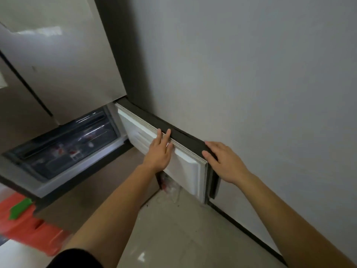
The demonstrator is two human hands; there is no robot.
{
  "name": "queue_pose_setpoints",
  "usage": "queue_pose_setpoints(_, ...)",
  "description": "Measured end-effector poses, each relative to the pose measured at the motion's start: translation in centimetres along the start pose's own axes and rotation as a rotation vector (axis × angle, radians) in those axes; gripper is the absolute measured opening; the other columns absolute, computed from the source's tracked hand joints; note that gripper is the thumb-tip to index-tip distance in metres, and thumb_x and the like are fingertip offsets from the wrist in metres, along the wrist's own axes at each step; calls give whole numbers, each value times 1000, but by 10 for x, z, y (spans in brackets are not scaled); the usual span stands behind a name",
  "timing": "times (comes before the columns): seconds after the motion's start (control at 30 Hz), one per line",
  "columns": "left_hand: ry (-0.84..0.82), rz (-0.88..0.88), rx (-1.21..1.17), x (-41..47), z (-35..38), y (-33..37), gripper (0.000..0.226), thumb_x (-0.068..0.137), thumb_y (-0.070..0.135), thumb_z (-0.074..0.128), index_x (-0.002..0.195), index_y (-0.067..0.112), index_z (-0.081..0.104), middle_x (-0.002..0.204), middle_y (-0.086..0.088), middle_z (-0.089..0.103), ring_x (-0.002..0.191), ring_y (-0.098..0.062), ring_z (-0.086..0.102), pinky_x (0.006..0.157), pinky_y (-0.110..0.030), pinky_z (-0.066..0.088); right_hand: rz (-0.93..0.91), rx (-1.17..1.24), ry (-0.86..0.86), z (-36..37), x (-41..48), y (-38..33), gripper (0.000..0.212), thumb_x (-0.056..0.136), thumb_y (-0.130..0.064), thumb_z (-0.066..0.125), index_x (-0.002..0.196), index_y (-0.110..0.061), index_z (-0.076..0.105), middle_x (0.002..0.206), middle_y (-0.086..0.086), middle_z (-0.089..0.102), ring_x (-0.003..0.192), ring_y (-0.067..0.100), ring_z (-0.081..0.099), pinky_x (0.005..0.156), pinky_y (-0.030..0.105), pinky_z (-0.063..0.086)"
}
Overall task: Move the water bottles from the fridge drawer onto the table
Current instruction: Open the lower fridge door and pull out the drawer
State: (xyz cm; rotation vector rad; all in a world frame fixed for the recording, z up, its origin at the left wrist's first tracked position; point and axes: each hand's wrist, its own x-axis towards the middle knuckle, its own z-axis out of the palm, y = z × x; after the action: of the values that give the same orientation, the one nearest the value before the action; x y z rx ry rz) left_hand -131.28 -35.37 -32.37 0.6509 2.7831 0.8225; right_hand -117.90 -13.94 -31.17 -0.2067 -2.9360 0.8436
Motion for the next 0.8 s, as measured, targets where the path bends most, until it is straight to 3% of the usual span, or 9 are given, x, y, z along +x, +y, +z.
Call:
queue_pose_setpoints(0.1, -45, -10, 84, 18, 3, 14, 65, 106, 22, 34, 154, 43, -5, 165, 5, -15, 152, -29, 6, 121, -49, 19, 28, -343, 109, 6, 3, 4, 56, 107, -46, 19, 159, -25, 19, 166, 2, 19, 152, 26, 14, 121, 43, 21)
queue_pose_setpoints(0.2, -81, -41, 149, 30, 4, 24, 82, 99, 7, 40, 153, 45, -9, 164, 6, -18, 152, -29, 8, 116, -53, 30, 133, -380, 88, 11, 14, 10, 58, 106, -48, 12, 160, -28, 5, 168, 1, -2, 154, 27, -7, 124, 48, 8)
queue_pose_setpoints(0.27, -102, -40, 193, 34, 4, 27, 89, 95, 3, 41, 153, 45, -11, 164, 6, -19, 151, -30, 10, 114, -53, 34, 160, -397, 71, 9, 22, 14, 57, 106, -47, 10, 160, -29, 1, 168, 1, -6, 153, 28, -12, 124, 51, 4)
queue_pose_setpoints(0.37, -127, -21, 231, 39, 3, 28, 89, 94, 3, 42, 153, 42, -11, 164, 5, -19, 150, -31, 16, 112, -49, 37, 167, -426, 59, 3, 29, 16, 57, 106, -46, 9, 160, -29, 1, 168, 2, -5, 153, 28, -12, 124, 52, 2)
queue_pose_setpoints(0.47, -139, 4, 301, 38, -5, 25, 85, 96, 6, 42, 155, 38, -12, 165, 4, -17, 152, -31, 5, 116, -54, 29, 162, -466, 93, 5, 33, 14, 54, 108, -40, 11, 160, -24, 9, 168, 7, 5, 154, 31, -3, 122, 55, -1)
queue_pose_setpoints(0.6, -20, 9, 367, 20, -25, 7, 65, 104, 23, 33, 158, 23, -3, 167, -2, -4, 153, -29, 1, 119, -56, 20, 19, -527, 211, 23, 45, -6, 54, 96, -25, 48, 148, -11, 44, 155, 18, 39, 148, 39, 27, 118, 64, 17)
queue_pose_setpoints(0.7, 100, -29, 373, -10, -39, -28, 61, 105, 35, 32, 158, 21, 3, 166, -4, 0, 152, -27, 6, 120, -52, 21, -101, -536, 225, 45, 64, -37, 59, 92, -25, 60, 147, -11, 46, 155, 20, 38, 148, 39, 26, 119, 62, 18)
queue_pose_setpoints(0.8, 186, -122, 431, -46, -54, -78, 61, 105, 34, 34, 157, 21, 5, 166, -5, 1, 152, -26, 6, 121, -51, 20, -214, -526, 194, 77, 82, -73, 65, 89, -32, 64, 148, -12, 45, 156, 21, 36, 148, 39, 26, 120, 58, 19)
